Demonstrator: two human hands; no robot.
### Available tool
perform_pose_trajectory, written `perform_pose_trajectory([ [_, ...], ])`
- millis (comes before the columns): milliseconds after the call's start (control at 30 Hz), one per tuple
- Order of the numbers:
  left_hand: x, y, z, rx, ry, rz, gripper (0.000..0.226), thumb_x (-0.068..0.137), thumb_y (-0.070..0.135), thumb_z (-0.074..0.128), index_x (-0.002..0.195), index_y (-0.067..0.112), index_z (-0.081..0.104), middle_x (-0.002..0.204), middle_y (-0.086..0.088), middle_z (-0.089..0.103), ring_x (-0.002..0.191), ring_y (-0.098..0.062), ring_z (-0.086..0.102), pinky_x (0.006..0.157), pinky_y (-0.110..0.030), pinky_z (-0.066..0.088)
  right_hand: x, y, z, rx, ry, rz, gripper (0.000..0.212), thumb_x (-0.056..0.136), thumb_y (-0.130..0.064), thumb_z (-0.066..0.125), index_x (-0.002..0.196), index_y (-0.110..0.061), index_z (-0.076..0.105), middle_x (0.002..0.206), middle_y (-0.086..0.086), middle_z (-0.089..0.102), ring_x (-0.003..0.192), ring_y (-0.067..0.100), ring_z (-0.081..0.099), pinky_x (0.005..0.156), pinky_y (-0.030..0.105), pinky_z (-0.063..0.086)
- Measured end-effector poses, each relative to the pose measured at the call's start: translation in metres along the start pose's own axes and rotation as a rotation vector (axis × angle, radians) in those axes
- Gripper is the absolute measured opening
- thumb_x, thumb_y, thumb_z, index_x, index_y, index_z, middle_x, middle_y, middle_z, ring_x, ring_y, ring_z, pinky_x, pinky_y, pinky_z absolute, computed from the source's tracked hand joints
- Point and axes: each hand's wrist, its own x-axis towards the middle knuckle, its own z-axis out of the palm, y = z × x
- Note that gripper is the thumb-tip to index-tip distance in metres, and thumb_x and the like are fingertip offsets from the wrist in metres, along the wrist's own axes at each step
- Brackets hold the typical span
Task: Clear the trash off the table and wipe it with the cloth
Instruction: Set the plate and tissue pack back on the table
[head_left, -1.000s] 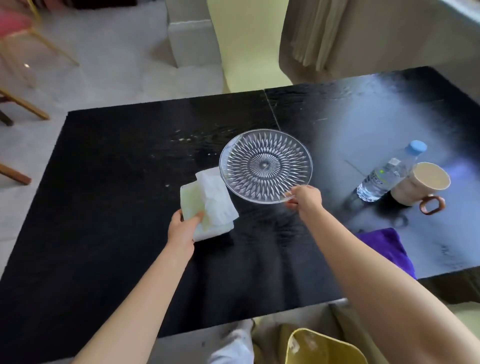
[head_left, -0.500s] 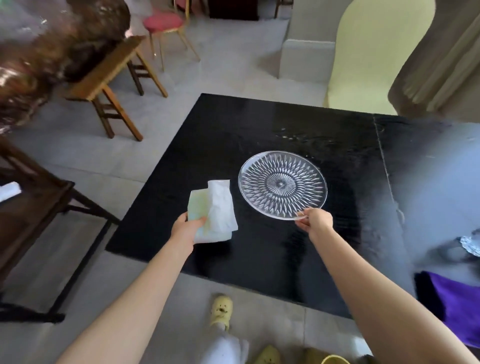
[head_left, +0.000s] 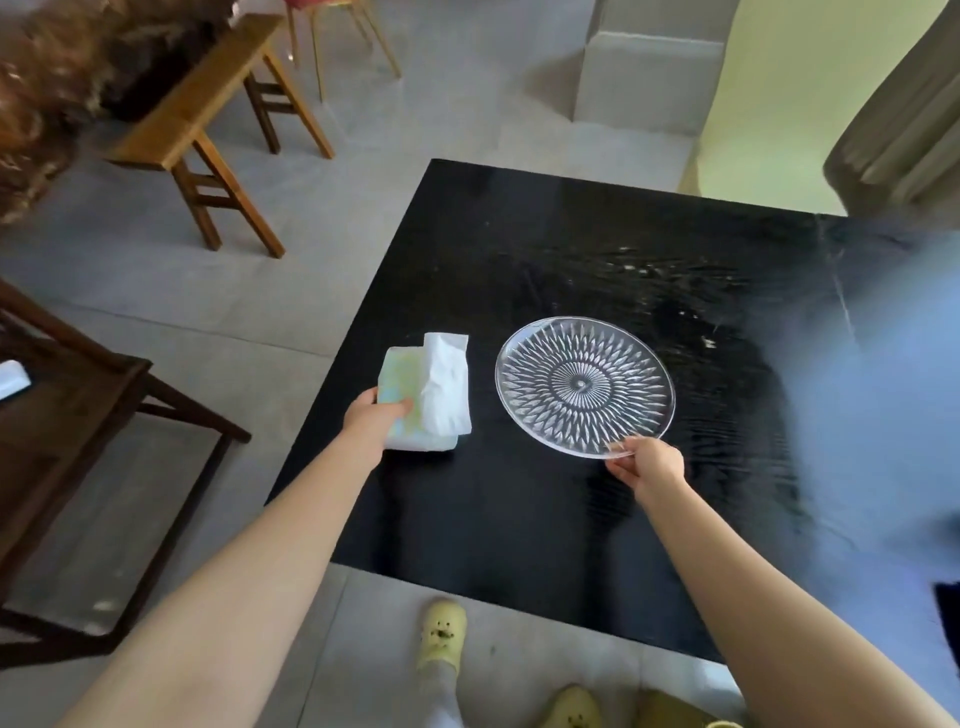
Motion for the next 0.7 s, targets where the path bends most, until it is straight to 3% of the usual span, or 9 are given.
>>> perform_pose_trajectory([
  [100,0.027,0.013,0.0,0.052,-0.037,-0.009,0.047,0.079,0.009,0.071,0.123,0.014,0.057,0.12,-0.009,0.064,0.109,-0.029,0.061,0.099,-0.046,0.049,0.004,0.005,0.01,0.011,0.025,0.005,0.02,0.089,0.006,0.044,0.078,-0.009,0.052,0.059,0.008,0.061,0.035,0.011,0.058,0.04,0.022,0.052],
  [267,0.064,0.033,0.008,0.103,-0.094,0.017,0.047,0.079,0.007,0.07,0.124,0.01,0.057,0.119,-0.008,0.063,0.105,-0.026,0.061,0.097,-0.041,0.049,0.015,0.008,0.03,-0.005,0.041,-0.033,0.02,0.093,0.001,0.046,0.078,-0.01,0.052,0.07,0.009,0.059,0.03,0.006,0.057,0.037,0.019,0.052],
  [367,0.078,0.041,0.013,0.158,-0.069,0.069,0.041,0.081,0.007,0.067,0.122,0.009,0.059,0.116,-0.009,0.064,0.098,-0.024,0.059,0.091,-0.036,0.05,0.02,0.007,0.044,-0.046,0.058,-0.038,0.007,0.091,0.001,0.051,0.091,-0.003,0.057,0.071,0.01,0.059,0.032,0.009,0.059,0.036,0.02,0.052],
  [433,0.084,0.043,0.016,0.176,-0.048,0.092,0.037,0.082,0.007,0.066,0.12,0.01,0.061,0.118,-0.011,0.065,0.096,-0.023,0.059,0.09,-0.034,0.049,0.025,0.009,0.052,-0.083,0.086,-0.041,0.01,0.089,0.003,0.055,0.098,0.0,0.057,0.071,0.012,0.058,0.035,0.013,0.06,0.035,0.02,0.051],
  [567,0.087,0.044,0.022,0.247,0.001,0.145,0.034,0.085,0.009,0.06,0.119,0.01,0.061,0.115,-0.009,0.065,0.093,-0.02,0.057,0.081,-0.029,0.045,0.032,0.015,0.058,-0.24,0.19,-0.096,0.009,0.081,0.005,0.061,0.074,0.0,0.058,0.069,0.016,0.059,0.026,0.009,0.055,0.03,0.019,0.046],
  [633,0.085,0.044,0.025,0.351,0.017,0.194,0.032,0.086,0.01,0.057,0.117,0.01,0.061,0.108,-0.007,0.065,0.091,-0.02,0.055,0.077,-0.028,0.042,0.031,0.018,0.056,-0.297,0.22,-0.107,0.001,0.08,0.005,0.061,0.081,0.004,0.061,0.062,0.014,0.059,0.026,0.01,0.055,0.03,0.019,0.046],
  [700,0.083,0.044,0.026,0.466,0.045,0.232,0.033,0.085,0.014,0.056,0.117,0.01,0.061,0.109,-0.007,0.063,0.095,-0.023,0.057,0.076,-0.03,0.043,0.032,0.021,0.051,-0.327,0.237,-0.092,0.01,0.08,0.004,0.06,0.089,0.008,0.063,0.062,0.016,0.061,0.028,0.013,0.057,0.031,0.021,0.047],
])
